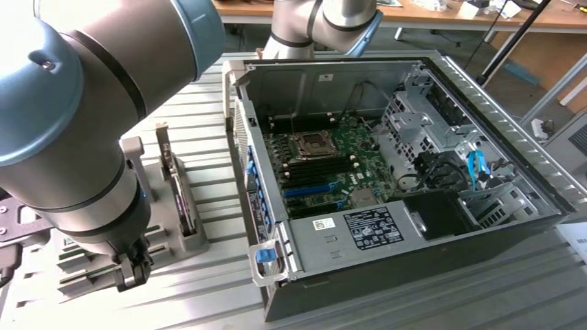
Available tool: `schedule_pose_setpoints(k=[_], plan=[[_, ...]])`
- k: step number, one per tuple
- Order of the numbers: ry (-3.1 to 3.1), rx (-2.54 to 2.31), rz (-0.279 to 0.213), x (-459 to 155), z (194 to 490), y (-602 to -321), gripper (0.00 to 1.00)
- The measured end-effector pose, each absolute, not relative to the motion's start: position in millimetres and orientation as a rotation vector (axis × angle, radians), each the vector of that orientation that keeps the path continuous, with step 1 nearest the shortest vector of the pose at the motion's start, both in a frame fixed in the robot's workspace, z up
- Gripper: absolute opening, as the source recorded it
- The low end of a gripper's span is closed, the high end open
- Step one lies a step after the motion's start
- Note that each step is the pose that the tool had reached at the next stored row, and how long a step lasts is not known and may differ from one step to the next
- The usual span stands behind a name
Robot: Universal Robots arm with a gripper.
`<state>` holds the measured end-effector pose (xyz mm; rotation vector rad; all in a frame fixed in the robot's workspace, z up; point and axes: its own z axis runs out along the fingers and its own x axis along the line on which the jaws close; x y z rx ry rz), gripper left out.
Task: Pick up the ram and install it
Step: 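Pick up the ram and move it above insertion slot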
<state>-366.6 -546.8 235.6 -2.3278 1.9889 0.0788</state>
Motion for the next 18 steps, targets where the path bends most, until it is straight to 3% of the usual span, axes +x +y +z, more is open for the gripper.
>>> schedule_pose_setpoints(k=[18], plan=[[1.989, -2.328, 0.079, -382.8, 223.8, -545.7, 0.31]])
